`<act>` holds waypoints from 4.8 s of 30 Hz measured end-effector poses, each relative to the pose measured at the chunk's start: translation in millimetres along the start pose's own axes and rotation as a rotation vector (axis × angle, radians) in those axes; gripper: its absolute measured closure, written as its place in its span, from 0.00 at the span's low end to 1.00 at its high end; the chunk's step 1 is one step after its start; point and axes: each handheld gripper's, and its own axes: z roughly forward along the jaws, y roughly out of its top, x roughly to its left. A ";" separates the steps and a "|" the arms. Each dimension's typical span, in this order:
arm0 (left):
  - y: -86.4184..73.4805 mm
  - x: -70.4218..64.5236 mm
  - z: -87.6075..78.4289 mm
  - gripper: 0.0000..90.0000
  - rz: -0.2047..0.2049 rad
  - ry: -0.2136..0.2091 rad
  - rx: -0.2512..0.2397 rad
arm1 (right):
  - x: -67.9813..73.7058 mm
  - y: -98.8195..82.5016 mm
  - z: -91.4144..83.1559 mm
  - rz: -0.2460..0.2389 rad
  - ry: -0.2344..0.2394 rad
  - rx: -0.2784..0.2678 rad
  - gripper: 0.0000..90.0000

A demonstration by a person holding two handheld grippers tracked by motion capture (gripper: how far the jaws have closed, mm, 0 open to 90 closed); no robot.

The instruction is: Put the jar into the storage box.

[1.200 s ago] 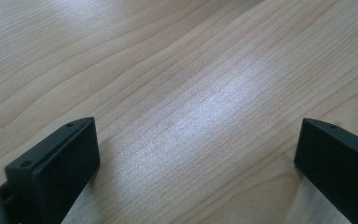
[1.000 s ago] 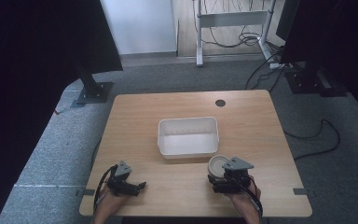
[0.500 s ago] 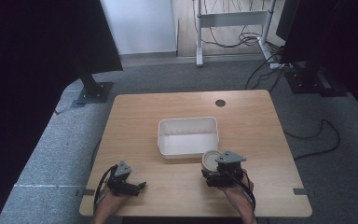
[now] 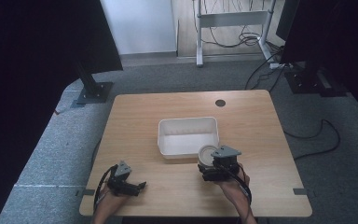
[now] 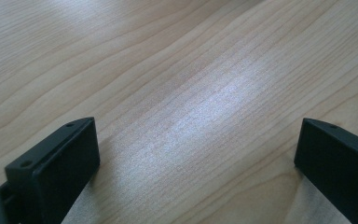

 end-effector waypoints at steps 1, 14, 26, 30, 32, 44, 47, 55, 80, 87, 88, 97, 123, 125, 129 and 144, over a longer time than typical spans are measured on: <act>0.0 0.0 0.0 0.00 0.000 0.000 0.000 | 0.2 1.5 0.6 -0.004 0.000 -0.001 0.10; 0.2 0.1 0.1 0.00 0.000 0.000 0.000 | 3.6 23.4 12.6 -0.028 0.008 -0.008 0.10; 0.3 0.1 0.4 0.00 -0.001 -0.001 -0.001 | 8.8 40.4 30.0 -0.048 0.032 -0.017 0.10; 0.3 0.2 0.5 0.00 0.000 0.000 -0.001 | 8.4 45.3 36.0 -0.046 0.033 -0.021 0.10; 0.4 0.2 0.5 0.00 0.001 0.000 -0.001 | 8.2 47.2 39.3 -0.049 0.031 -0.019 0.10; 0.6 0.4 0.8 0.00 0.002 -0.002 -0.002 | 9.5 58.0 57.9 -0.057 0.022 -0.020 0.10; 0.6 0.5 0.8 0.00 0.002 -0.002 -0.002 | 11.1 62.1 62.3 -0.064 0.022 -0.023 0.10; 0.8 0.6 0.9 0.00 0.003 -0.004 -0.002 | 14.4 71.8 76.7 -0.080 0.018 -0.032 0.10; 1.3 1.5 1.4 0.00 0.009 -0.010 -0.002 | 23.3 68.2 134.9 -0.069 -0.037 0.043 0.10; 1.4 1.7 1.5 0.00 0.011 -0.011 -0.002 | 25.2 62.1 145.4 -0.061 -0.056 0.069 0.10; 1.4 1.7 1.5 0.00 0.011 -0.011 -0.001 | 25.4 61.2 146.7 -0.059 -0.060 0.073 0.10; 1.5 1.8 1.5 0.00 0.012 -0.011 0.000 | 24.4 55.9 151.7 -0.030 -0.068 0.084 0.10; 1.6 1.8 1.7 0.00 0.010 -0.011 -0.001 | 9.3 55.9 138.8 0.024 0.025 0.066 0.02; 1.6 1.8 1.7 0.00 0.010 -0.011 -0.001 | 8.3 55.6 136.3 0.021 0.029 0.063 0.02; 1.6 1.8 1.9 0.00 0.010 -0.011 -0.002 | 7.1 54.5 131.6 -0.003 0.033 0.050 0.02; 1.9 1.7 2.2 0.00 0.008 -0.010 -0.002 | 8.4 54.3 110.1 -0.053 0.037 0.026 0.02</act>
